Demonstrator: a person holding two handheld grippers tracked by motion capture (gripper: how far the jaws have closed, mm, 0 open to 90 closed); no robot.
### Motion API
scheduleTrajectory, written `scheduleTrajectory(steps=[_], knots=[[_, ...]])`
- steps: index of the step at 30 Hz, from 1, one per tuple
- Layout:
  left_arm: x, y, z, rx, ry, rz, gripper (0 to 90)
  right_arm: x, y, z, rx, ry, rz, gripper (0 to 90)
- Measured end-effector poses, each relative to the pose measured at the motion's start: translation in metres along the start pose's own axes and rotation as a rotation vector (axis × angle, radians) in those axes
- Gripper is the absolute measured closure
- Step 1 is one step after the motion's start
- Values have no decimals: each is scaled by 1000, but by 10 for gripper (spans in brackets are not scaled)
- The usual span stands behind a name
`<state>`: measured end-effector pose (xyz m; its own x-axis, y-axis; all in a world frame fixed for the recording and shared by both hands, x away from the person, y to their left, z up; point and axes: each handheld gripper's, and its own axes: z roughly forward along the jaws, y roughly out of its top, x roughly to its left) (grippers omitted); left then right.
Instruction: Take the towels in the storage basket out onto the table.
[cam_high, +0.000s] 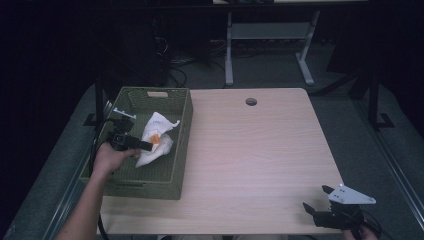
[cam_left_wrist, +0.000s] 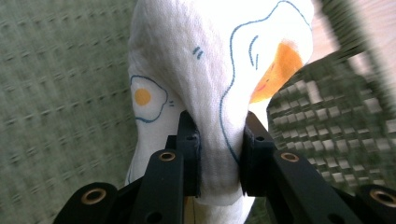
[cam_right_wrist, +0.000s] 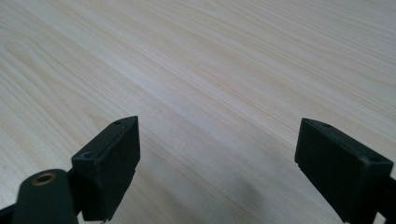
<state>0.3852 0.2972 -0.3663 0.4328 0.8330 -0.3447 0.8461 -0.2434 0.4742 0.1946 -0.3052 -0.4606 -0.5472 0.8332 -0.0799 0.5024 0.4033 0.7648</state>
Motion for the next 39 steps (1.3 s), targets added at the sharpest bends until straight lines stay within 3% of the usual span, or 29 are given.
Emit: scheduleTrajectory(steps=[8, 20, 28, 34, 39], knots=[[1, -6, -5, -74, -92, -40, 735, -2, -1, -1, -5, -1, 8, 139], [7, -8, -15, -154, -165, -82, 734, -1, 0, -1, -8, -5, -1, 139], [14, -13, -26, -272, -272, -141, 734, 0, 1, 0, -4, 0, -10, 139], [17, -17, -29, -348, -310, -176, 731, 1, 1, 0, -1, 1, -10, 139], [13, -14, -30, -358, -328, -167, 730, 1, 1, 0, -1, 2, -14, 139]])
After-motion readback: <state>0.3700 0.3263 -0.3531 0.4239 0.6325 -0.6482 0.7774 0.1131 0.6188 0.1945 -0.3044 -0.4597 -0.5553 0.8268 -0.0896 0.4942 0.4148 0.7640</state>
